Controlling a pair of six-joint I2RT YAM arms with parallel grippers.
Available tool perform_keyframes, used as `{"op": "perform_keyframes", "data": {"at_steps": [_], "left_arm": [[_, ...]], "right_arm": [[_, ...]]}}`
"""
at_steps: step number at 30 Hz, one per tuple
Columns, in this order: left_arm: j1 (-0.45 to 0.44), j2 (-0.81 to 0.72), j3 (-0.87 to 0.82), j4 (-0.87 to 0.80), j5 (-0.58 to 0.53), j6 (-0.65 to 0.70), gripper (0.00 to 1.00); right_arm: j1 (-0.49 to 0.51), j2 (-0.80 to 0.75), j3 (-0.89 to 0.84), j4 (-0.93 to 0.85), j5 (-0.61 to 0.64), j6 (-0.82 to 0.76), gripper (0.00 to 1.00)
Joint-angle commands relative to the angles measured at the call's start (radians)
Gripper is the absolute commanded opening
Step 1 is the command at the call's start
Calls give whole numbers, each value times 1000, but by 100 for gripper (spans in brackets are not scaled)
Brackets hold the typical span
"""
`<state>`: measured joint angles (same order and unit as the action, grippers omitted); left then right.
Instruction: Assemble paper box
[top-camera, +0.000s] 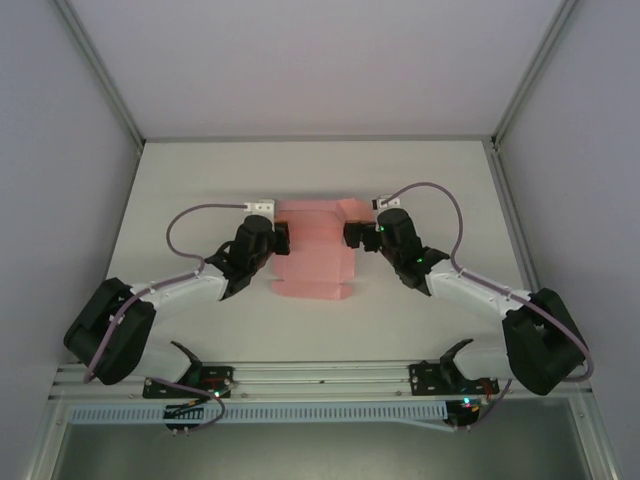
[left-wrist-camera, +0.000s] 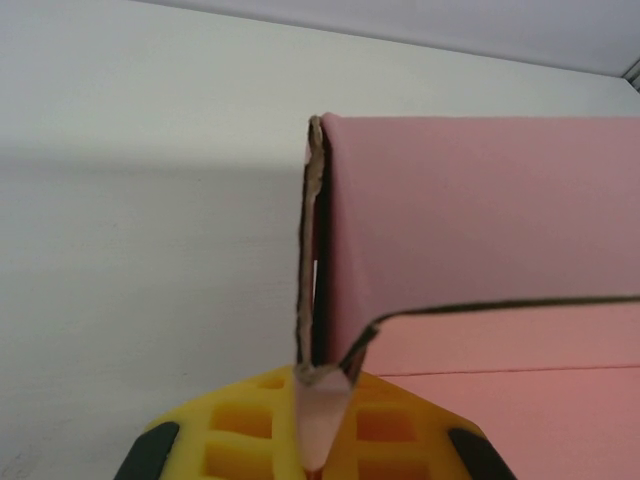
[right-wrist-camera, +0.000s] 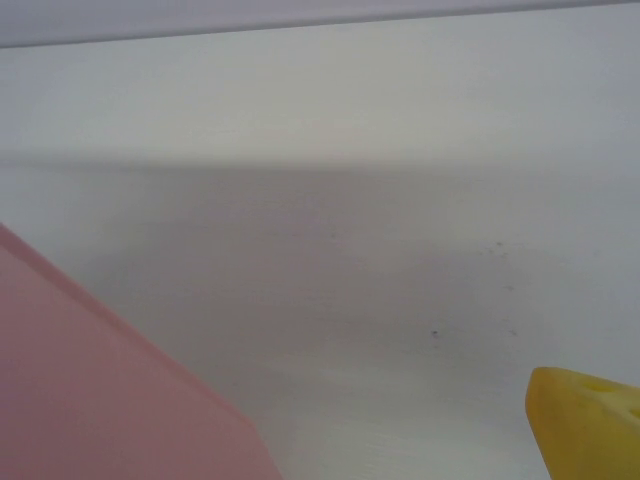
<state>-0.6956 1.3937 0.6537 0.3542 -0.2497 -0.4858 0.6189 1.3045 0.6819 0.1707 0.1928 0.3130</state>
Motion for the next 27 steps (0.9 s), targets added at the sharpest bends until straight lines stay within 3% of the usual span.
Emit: {"op": "perform_keyframes", "data": {"at_steps": [1, 7, 13, 22, 27], "left_arm": [[-4, -13, 40, -3, 33, -35, 0], [-3, -24, 46, 2, 72, -54, 0], [0, -24, 46, -16, 58, -53, 0], [43, -10, 33, -51, 41, -35, 0], [58, -9, 25, -56, 47, -24, 0]], "right_arm": [[18, 22, 3, 88, -74, -17, 100], [92, 63, 3, 145, 1, -64, 100], [100, 42, 7, 102, 59, -50, 100], [89, -242, -94, -80, 91, 37, 100], [-1, -468, -131, -150, 45, 52, 100]]}}
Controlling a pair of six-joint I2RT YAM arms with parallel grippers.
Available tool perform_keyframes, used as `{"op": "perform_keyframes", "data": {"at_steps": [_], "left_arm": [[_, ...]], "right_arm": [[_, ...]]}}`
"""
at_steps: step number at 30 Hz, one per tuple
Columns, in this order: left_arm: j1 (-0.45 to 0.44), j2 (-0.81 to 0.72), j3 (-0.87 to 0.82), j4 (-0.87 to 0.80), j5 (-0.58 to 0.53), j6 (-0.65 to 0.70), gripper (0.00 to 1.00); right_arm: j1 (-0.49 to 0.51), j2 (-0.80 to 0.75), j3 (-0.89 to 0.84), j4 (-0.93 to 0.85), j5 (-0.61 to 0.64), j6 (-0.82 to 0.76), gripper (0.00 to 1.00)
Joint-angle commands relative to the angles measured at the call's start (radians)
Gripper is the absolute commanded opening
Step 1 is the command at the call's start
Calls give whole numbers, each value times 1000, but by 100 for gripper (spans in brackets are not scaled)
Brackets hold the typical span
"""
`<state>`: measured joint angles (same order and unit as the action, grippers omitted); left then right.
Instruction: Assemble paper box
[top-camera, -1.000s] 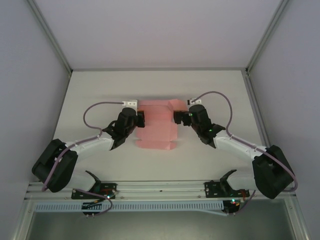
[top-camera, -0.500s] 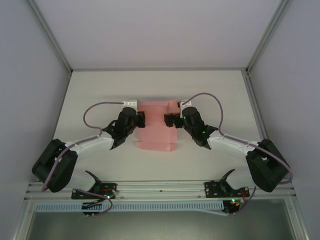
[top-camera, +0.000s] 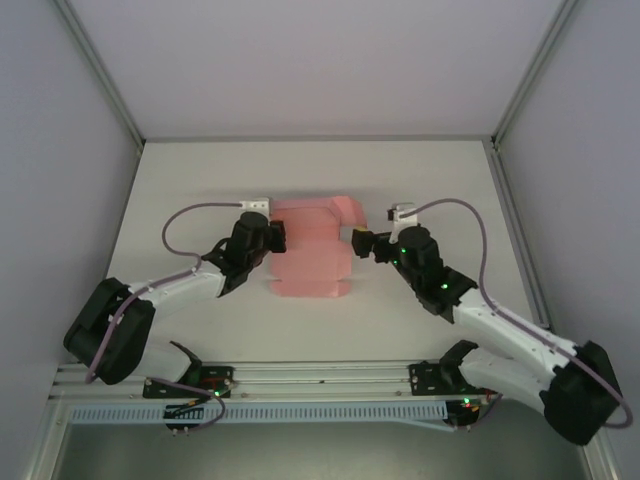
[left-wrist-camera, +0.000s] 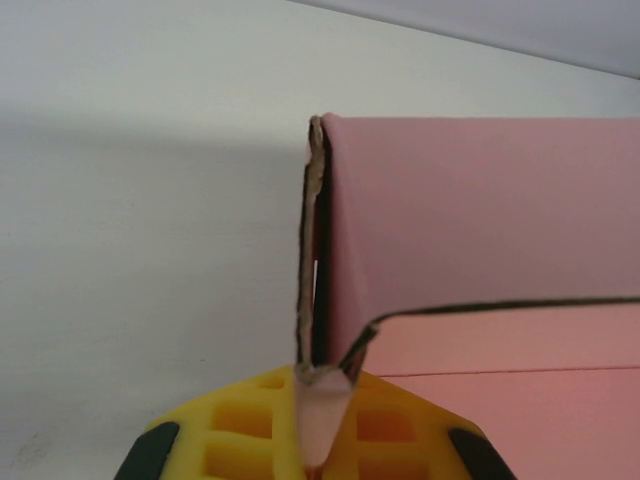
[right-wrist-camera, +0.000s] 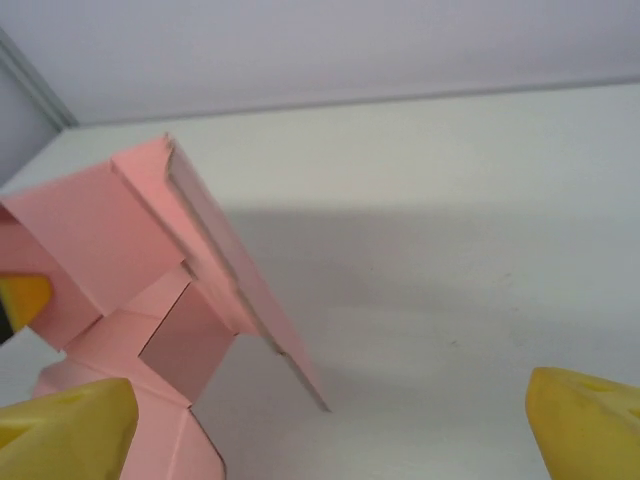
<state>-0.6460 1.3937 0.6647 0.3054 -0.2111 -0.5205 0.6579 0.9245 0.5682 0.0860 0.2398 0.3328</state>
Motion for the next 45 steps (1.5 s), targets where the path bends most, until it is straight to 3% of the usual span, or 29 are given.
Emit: {"op": "perform_keyframes", "data": {"at_steps": [1, 6, 10, 19, 23, 26, 35, 39, 45], "left_arm": [[11, -11, 12, -6, 10, 14, 0], [10, -26, -5, 16, 37, 35, 0], [10, -45, -13, 31, 78, 57, 0], [10, -63, -25, 42, 115, 70, 0], [10, -61, -28, 45, 105, 60, 0], [10, -56, -23, 41, 95, 52, 0], [8, -30, -7, 39, 105, 50, 0], [9, -22, -2, 39, 118, 49, 0], [9, -20, -3, 34, 125, 55, 0]], "right_arm": [[-66, -123, -19, -82, -2, 33, 100], [-239, -167, 0, -183, -36, 185, 100], [-351, -72, -3, -113, -237, 175, 100], [-362, 257, 182, -60, -545, 37, 93], [-361, 334, 207, 0, -765, 8, 88], [-343, 352, 198, 13, -845, -11, 83], [-208, 330, 160, 20, -838, -114, 76], [-185, 362, 195, -3, -823, -151, 65], [-159, 389, 246, -28, -758, -197, 62]]}}
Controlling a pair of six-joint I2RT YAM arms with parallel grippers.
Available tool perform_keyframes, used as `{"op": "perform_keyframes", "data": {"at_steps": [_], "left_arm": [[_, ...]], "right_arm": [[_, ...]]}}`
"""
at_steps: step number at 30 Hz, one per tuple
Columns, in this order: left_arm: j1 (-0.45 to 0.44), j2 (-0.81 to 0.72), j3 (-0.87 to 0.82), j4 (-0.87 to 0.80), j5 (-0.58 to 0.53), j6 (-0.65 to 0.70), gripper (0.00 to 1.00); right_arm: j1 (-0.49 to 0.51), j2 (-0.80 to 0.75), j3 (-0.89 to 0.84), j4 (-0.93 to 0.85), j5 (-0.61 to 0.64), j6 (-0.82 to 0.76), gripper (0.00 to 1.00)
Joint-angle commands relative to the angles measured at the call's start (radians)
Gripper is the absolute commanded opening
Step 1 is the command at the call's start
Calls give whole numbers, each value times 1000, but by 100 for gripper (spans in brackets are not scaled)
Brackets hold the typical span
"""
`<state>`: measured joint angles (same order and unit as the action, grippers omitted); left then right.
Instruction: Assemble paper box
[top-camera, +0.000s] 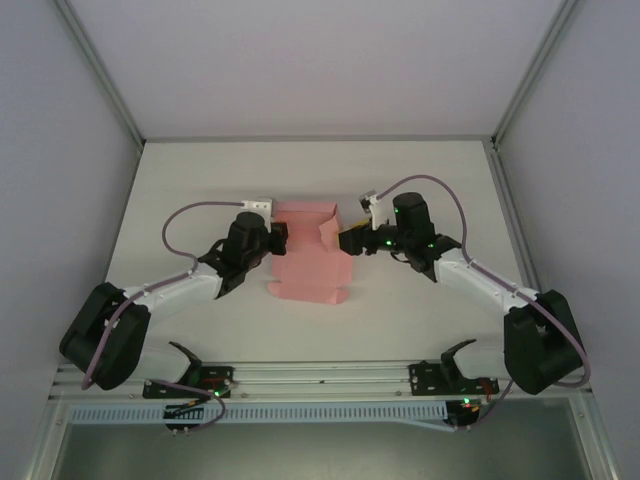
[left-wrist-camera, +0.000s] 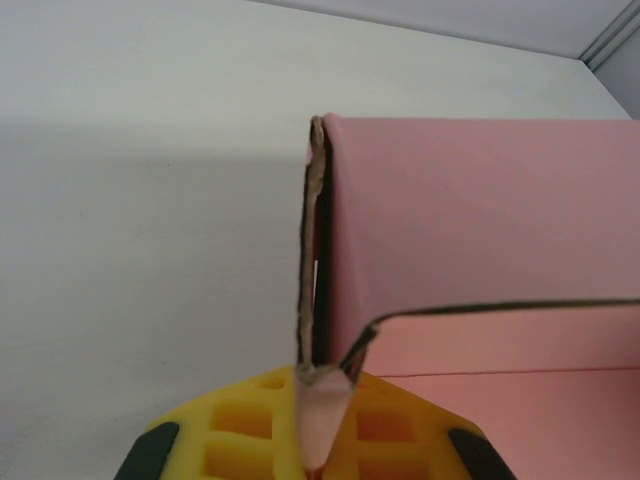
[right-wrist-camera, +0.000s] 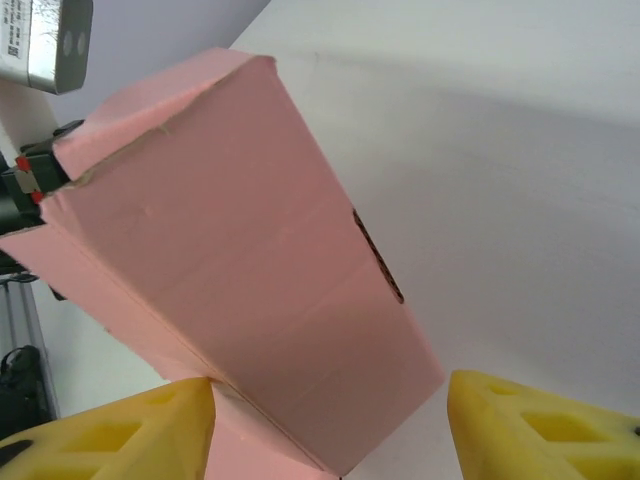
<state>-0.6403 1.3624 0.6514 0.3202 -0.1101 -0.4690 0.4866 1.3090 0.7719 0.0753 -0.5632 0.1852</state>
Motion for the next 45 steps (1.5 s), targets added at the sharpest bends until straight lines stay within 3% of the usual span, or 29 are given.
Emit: {"op": "perform_keyframes", "data": {"at_steps": [1, 9, 18, 21, 24, 30, 33, 37, 45], "left_arm": [[4, 12, 12, 17, 24, 5, 0], [3, 34, 28, 5, 33, -8, 0], [-1, 45, 43, -7, 35, -22, 0], [-3, 43, 45, -7, 36, -26, 0], [-9, 46, 51, -5, 38, -31, 0], [-15, 78, 95, -64, 5, -85, 0], [-16, 87, 117, -139, -86, -155, 0], [-14, 118, 177, -334, -270, -246, 0], [36, 143, 210, -531, -377, -304, 0]], "right_arm": [[16, 4, 48, -22, 64, -55, 62], [114, 12, 77, -19, 293, -123, 62], [144, 97, 102, 25, 361, -95, 53], [169, 125, 120, 17, 438, -99, 53], [212, 150, 129, 39, 609, -94, 49], [289, 235, 169, 45, 1117, -23, 13], [296, 287, 225, -58, 1376, 59, 3], [294, 358, 293, -216, 1594, 91, 0], [229, 375, 333, -395, 1810, 107, 0]]}}
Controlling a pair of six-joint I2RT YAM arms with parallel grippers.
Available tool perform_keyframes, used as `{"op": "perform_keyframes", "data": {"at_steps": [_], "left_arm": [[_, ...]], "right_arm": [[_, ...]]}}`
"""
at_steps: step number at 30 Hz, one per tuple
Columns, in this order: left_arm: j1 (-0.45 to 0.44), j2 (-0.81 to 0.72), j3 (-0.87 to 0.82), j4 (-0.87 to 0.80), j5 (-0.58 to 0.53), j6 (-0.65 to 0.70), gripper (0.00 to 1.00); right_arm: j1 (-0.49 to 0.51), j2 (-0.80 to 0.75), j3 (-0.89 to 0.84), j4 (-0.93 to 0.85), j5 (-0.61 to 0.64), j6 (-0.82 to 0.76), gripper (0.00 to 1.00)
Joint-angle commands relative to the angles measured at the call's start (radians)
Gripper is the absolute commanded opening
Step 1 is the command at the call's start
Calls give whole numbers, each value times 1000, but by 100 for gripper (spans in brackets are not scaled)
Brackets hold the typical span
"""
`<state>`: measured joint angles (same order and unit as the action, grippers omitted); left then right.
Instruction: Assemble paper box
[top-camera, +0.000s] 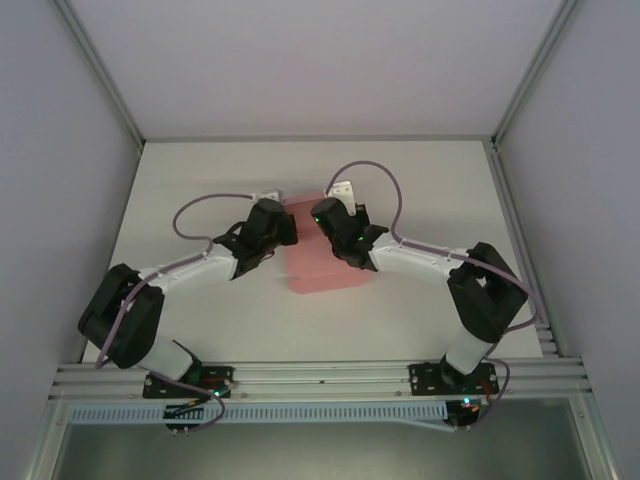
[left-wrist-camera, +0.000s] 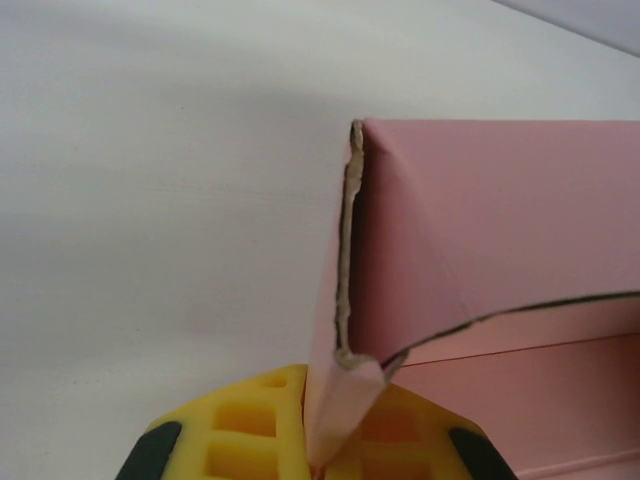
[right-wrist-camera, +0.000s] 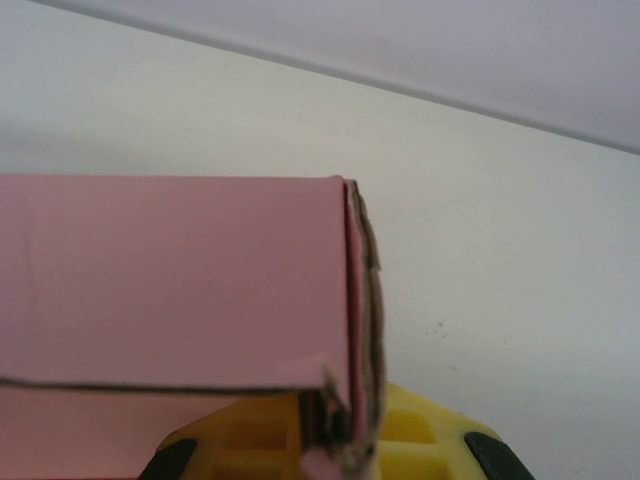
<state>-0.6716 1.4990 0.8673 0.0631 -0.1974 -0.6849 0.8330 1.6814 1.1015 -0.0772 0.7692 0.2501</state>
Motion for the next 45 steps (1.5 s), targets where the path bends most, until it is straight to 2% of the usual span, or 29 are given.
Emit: {"op": "perform_keyframes", "data": {"at_steps": [1, 3, 6, 11, 20, 27, 31, 39, 45], "left_arm": [[70, 15, 3, -291, -295, -78, 0], [72, 41, 21, -333, -319, -86, 0], [76, 64, 24, -367, -335, -113, 0], [84, 64, 37, -393, -342, -125, 0], [82, 71, 70, -372, -284, -95, 0], [76, 55, 62, -290, -192, -53, 0], [60, 52, 65, -229, -123, -13, 0], [42, 52, 80, -194, -88, 19, 0], [43, 31, 69, -156, -56, 37, 0]], "right_arm": [[-125, 4, 9, -265, 516, 47, 0], [-146, 0, 12, -308, 552, 77, 0], [-189, -13, 9, -375, 538, 160, 0], [-203, 14, 33, -488, 643, 212, 0], [-209, 62, 96, -700, 635, 420, 0], [-173, -37, -52, -240, 359, 133, 1], [-138, -53, -74, -113, 233, 59, 5], [-117, -142, -157, 78, -181, -26, 27], [-114, -304, -274, 255, -587, -70, 57]]}}
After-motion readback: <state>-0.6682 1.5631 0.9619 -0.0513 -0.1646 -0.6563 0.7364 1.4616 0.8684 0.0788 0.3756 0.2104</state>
